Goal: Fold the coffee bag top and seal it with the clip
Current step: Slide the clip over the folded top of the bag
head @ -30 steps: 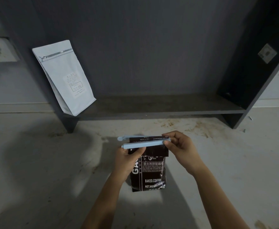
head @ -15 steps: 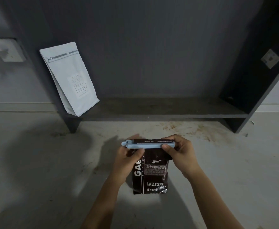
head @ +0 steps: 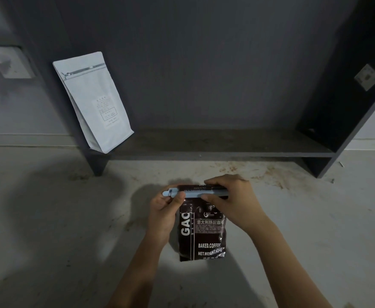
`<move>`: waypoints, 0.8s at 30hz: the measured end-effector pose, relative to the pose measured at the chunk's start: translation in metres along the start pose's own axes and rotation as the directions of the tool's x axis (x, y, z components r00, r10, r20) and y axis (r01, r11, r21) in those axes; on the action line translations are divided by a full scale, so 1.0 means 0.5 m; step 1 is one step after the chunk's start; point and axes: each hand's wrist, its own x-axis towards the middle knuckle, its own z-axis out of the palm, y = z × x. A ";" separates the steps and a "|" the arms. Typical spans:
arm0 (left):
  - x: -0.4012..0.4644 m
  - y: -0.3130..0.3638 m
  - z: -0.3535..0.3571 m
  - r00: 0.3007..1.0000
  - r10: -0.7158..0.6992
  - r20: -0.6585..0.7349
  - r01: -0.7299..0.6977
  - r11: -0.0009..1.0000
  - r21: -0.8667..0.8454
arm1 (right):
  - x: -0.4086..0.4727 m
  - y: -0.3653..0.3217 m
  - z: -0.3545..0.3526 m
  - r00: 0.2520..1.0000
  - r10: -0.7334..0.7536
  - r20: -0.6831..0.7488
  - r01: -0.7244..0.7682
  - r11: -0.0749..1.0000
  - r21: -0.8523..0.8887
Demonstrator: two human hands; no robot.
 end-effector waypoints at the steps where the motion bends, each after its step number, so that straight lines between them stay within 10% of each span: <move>1: -0.001 0.001 0.001 1.000 0.004 -0.005 -0.004 1.000 -0.006 | 0.003 -0.008 0.007 1.000 -0.005 -0.015 0.005 1.000 -0.025; 24: -0.010 0.003 0.019 0.994 0.068 -0.090 -0.064 0.997 0.045 | 0.007 0.000 0.035 0.992 0.048 -0.120 -0.034 0.993 0.114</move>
